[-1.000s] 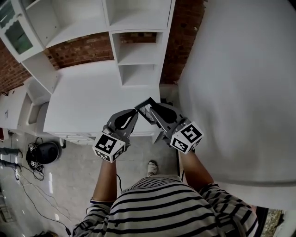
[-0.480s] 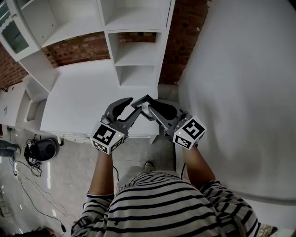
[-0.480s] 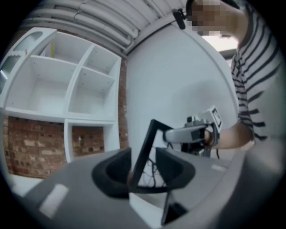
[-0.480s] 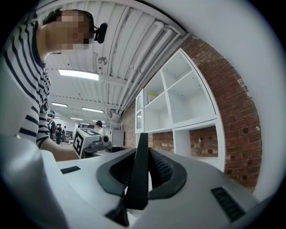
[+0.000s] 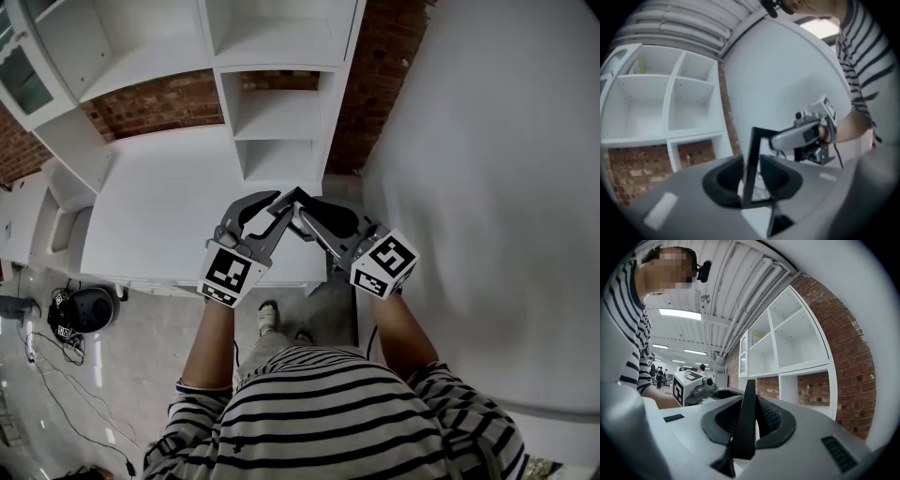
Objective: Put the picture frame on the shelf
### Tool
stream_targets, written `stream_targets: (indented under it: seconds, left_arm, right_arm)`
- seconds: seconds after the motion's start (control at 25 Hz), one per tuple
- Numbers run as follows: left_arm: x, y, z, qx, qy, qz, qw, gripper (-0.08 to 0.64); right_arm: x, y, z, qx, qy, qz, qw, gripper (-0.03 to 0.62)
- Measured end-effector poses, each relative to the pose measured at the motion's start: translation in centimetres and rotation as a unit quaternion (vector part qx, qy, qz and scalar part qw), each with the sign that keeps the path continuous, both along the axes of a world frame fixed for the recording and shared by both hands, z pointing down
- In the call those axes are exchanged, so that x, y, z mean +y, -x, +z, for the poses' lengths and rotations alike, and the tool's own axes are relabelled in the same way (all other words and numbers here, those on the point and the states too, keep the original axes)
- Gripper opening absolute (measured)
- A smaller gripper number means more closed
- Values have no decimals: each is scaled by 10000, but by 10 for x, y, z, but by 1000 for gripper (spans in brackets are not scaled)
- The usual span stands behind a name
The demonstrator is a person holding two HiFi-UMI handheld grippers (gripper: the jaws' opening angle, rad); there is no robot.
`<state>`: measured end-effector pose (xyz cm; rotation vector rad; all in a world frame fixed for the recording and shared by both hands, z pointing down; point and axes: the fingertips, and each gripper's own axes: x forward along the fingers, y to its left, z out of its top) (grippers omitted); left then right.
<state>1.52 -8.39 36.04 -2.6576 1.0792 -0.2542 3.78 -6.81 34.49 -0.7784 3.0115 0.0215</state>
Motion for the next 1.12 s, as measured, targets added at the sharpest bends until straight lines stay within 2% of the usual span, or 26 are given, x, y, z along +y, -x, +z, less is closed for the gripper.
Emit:
stream_targets:
  seconds: [0.12, 0.36, 0.76, 1.12]
  left_arm:
    - [-16, 2, 1, -249, -109, 19, 9996, 95]
    - [-53, 14, 4, -360, -116, 89, 9992, 92]
    - [-116, 38, 10, -198, 139, 20, 9997, 71]
    - [-162, 59, 11, -57, 259, -101, 9996, 69]
  right_arm:
    - [-17, 7, -1, 55, 41, 52, 10000, 60]
    - [-54, 22, 1, 233, 111, 57, 9997, 60]
    - [-118, 45, 9, 507, 187, 305, 9981, 60]
    - [-166, 64, 9, 687, 20, 886, 9937, 61]
